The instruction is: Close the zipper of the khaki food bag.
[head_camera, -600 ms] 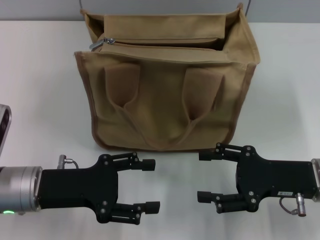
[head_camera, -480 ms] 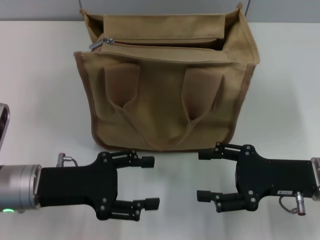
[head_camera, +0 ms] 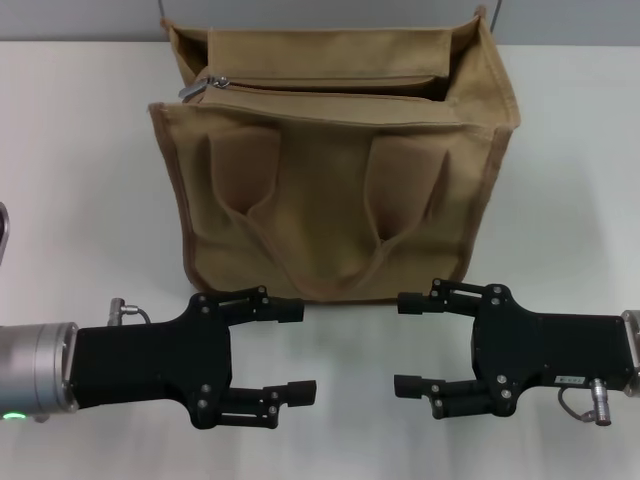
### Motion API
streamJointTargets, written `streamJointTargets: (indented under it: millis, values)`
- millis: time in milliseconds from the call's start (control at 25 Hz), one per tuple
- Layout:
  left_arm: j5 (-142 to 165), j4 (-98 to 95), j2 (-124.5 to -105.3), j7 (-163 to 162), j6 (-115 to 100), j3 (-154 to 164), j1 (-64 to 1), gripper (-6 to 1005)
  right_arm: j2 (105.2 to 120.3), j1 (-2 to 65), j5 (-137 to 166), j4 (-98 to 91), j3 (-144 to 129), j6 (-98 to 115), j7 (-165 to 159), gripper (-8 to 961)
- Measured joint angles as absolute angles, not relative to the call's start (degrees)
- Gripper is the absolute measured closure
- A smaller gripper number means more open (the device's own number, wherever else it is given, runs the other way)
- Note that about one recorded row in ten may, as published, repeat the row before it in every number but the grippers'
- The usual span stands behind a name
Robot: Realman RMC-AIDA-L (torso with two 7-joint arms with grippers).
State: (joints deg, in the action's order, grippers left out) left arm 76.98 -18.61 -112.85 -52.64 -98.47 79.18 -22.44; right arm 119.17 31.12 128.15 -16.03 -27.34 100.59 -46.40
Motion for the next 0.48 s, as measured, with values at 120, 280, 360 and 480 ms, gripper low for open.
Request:
streamJointTargets:
  millis: [120, 280, 360, 480]
  values:
    - [76.88, -18.63, -113.36, -52.58, -98.83, 79.00, -22.43, 172, 119.18, 30.88, 128.08, -16.02, -26.91, 100.59, -46.40, 126]
    - [76.75, -18.55, -114.53, -50.74, -100.92, 75.56, -22.28, 172, 119.18, 30.83, 128.04, -16.00, -26.86, 100.51, -46.40, 126]
    - [76.73, -18.39, -115.33, -49.13, -102.49, 71.51, -21.88, 172, 119.18, 30.70, 127.97, -15.99, -26.85, 100.48, -46.40, 126]
    - [76.70, -18.45, -117.27, -45.84, -105.83, 61.68, -20.62, 172, 119.18, 30.31, 127.57, -15.99, -26.79, 100.47, -46.40, 126]
